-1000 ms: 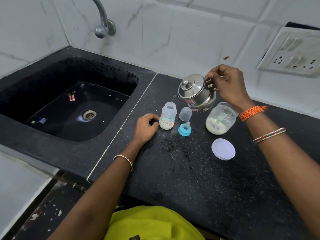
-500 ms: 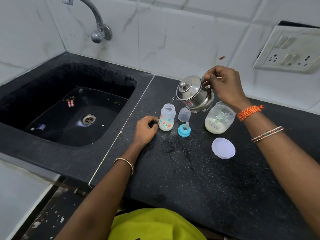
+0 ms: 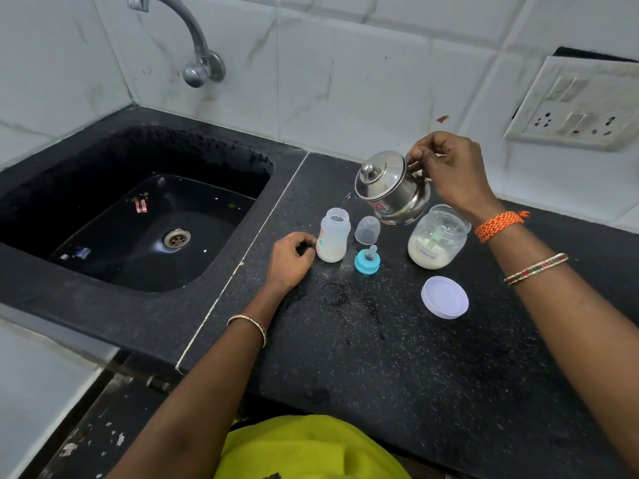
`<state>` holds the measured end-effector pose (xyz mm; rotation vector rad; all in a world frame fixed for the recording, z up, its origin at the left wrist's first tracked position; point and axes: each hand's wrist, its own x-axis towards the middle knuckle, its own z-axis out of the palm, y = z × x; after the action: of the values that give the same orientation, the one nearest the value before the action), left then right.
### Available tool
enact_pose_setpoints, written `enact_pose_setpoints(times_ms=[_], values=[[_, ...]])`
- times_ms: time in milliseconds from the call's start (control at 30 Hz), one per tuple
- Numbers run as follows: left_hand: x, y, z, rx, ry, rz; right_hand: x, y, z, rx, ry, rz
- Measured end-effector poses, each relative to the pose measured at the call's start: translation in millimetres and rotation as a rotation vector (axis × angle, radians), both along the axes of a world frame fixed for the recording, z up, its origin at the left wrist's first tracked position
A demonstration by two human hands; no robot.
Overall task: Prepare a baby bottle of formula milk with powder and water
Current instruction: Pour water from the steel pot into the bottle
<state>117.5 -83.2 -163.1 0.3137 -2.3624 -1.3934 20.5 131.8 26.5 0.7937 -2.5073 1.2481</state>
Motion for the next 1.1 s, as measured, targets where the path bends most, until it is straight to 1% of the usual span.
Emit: enact_pose_setpoints(times_ms=[1100], values=[[-2.7, -1.2, -3.2, -0.012, -0.02, 0.0, -5.5, -2.1, -4.1, 0.07, 0.036, -0.026]])
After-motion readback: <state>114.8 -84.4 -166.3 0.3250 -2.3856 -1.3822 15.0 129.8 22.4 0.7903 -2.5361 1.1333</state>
